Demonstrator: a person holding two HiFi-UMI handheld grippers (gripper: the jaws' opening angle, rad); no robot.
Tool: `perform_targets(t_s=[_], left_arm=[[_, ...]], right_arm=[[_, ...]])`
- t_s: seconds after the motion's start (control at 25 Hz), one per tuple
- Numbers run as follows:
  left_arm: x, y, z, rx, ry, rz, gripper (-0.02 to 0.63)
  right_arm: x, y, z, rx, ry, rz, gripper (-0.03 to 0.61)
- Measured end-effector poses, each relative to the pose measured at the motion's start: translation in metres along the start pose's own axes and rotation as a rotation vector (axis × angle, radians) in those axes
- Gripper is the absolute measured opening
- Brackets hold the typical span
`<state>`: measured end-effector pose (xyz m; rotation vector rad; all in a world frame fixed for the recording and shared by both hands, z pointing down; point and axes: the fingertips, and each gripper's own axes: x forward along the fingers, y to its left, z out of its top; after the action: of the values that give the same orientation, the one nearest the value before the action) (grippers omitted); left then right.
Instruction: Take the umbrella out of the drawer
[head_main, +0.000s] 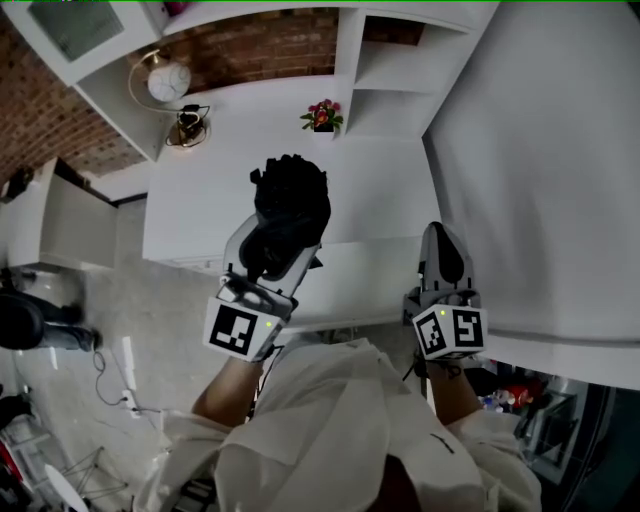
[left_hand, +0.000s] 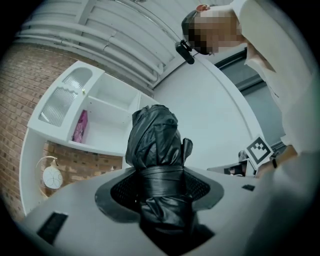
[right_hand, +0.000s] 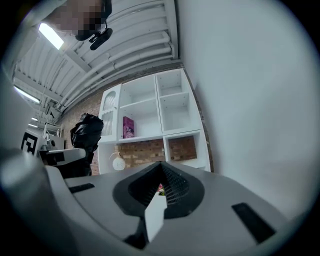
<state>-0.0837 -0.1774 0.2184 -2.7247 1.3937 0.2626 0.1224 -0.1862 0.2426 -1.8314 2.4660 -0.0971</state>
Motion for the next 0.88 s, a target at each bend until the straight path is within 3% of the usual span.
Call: perform_targets(t_s=[0.32,0.88], left_arm=[[-0.009,0.001,0.028,0.029,-0.057,0.004,0.269],[-0.013,-0.008,0.028,0.036,-0.058,0.007,0.27]], right_arm=[[-0.005,0.007,0.02,-0.004,-0.038,0.003,0.017],[-0.016,0.003,0.02,-0.026,-0.034,-0.001,0.017]])
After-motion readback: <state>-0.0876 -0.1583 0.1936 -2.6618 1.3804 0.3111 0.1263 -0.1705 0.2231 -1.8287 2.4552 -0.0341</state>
